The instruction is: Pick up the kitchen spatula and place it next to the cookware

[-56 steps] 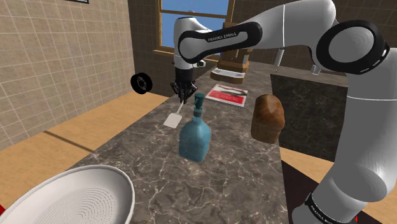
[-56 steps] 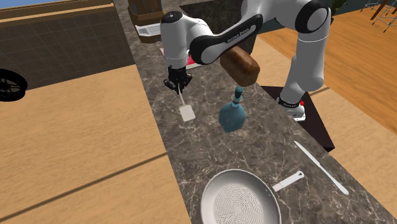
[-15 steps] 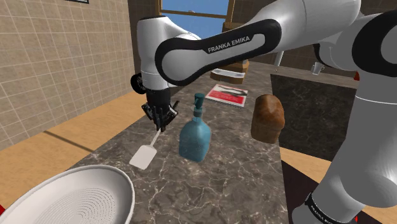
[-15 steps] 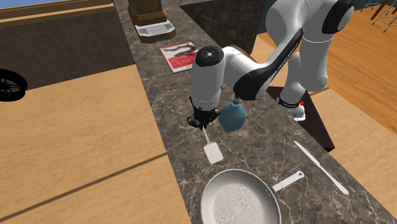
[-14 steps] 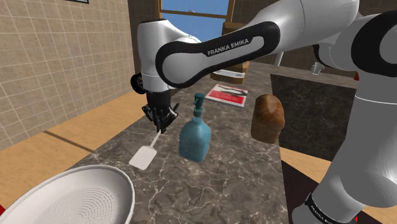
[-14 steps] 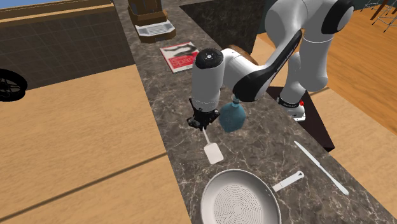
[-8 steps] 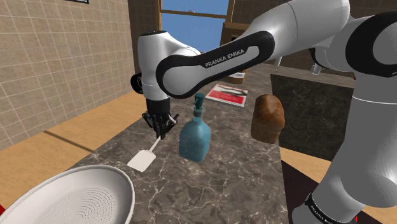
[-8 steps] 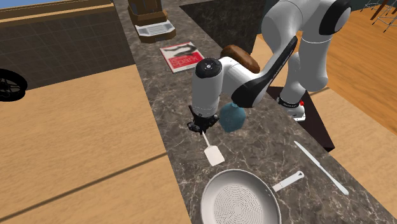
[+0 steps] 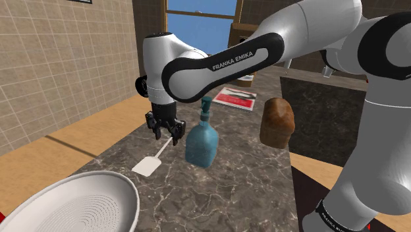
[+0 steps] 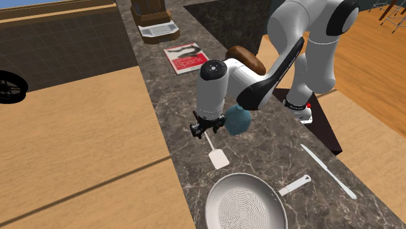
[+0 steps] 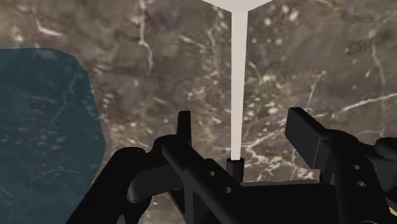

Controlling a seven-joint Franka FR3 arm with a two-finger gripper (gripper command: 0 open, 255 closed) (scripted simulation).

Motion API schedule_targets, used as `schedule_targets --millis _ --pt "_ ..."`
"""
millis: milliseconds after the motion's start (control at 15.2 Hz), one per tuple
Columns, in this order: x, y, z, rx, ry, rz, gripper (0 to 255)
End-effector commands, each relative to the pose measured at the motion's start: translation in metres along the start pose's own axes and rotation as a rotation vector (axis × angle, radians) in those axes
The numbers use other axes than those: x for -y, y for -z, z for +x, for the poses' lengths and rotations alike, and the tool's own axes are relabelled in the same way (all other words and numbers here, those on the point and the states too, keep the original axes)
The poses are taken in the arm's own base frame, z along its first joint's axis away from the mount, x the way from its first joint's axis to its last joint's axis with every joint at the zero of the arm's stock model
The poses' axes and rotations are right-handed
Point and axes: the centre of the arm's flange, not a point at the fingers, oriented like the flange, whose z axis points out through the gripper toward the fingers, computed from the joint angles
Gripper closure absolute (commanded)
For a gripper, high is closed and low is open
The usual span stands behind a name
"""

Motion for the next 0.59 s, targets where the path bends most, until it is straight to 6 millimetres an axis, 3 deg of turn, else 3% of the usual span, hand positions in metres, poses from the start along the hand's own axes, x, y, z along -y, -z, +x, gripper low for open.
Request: schedule_targets --millis 0,198,462,528 --pt "0.000 0.000 0.000 0.000 0.000 0.000 0" --pt "0.000 0.000 0.000 0.000 0.000 0.000 0" --pt "0.000 0.050 0.000 0.000 0.000 0.000 0" --pt "0.000 0.050 0.000 0.000 0.000 0.000 0"
